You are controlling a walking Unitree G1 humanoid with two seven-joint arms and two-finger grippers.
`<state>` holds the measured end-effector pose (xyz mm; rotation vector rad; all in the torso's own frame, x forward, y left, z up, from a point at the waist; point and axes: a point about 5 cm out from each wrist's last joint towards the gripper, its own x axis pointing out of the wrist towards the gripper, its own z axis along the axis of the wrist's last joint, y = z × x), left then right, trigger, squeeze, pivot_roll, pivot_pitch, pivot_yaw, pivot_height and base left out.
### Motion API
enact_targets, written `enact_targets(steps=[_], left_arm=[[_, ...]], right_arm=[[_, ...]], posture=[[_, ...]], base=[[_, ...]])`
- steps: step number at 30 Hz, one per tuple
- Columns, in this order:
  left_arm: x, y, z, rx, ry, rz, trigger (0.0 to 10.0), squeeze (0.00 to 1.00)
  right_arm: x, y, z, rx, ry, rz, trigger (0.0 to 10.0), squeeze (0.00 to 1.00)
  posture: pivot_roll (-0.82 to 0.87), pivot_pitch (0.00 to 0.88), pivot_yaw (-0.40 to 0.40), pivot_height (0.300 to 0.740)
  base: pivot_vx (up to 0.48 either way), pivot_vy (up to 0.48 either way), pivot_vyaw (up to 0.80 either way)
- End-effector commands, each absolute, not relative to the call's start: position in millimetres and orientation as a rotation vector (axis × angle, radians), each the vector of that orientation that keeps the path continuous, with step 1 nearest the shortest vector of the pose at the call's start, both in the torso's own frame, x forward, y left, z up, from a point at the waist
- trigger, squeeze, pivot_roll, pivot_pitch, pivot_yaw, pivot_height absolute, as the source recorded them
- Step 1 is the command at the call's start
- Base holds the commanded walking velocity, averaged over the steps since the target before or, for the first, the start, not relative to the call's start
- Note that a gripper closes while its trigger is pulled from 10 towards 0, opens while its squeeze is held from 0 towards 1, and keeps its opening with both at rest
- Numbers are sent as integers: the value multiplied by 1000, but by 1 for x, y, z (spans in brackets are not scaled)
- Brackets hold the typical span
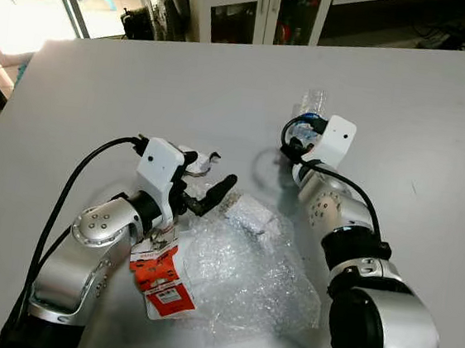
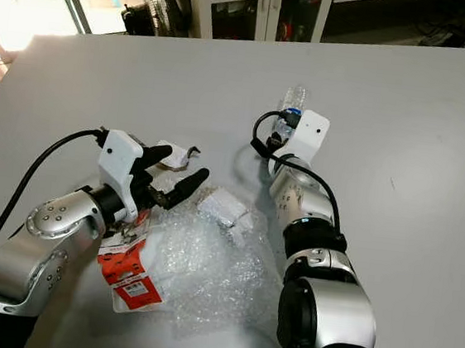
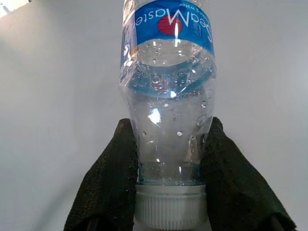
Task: Picking trash to rubbish bin
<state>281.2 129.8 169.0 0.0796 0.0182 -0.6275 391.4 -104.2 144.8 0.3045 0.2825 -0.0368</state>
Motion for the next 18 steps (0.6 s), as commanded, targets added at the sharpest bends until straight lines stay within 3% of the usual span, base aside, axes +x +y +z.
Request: enact_targets(steps=[1, 7, 18], left_arm=[[283, 132, 171, 83, 3, -604, 10000, 0], [290, 132, 177, 77, -41, -563, 10000, 0], [294, 128, 179, 65, -64, -547, 10000, 0]], right_arm=[[369, -107, 91, 233, 484, -89, 10000, 0], [374, -116, 110, 81, 331, -108, 10000, 0], [370, -122, 131, -35, 177, -145, 10000, 0]], posture=[[164, 181, 62, 740], [148, 173, 57, 740], [124, 165, 52, 740]], base=[[0, 0, 0], [0, 0, 0], [0, 0, 0]])
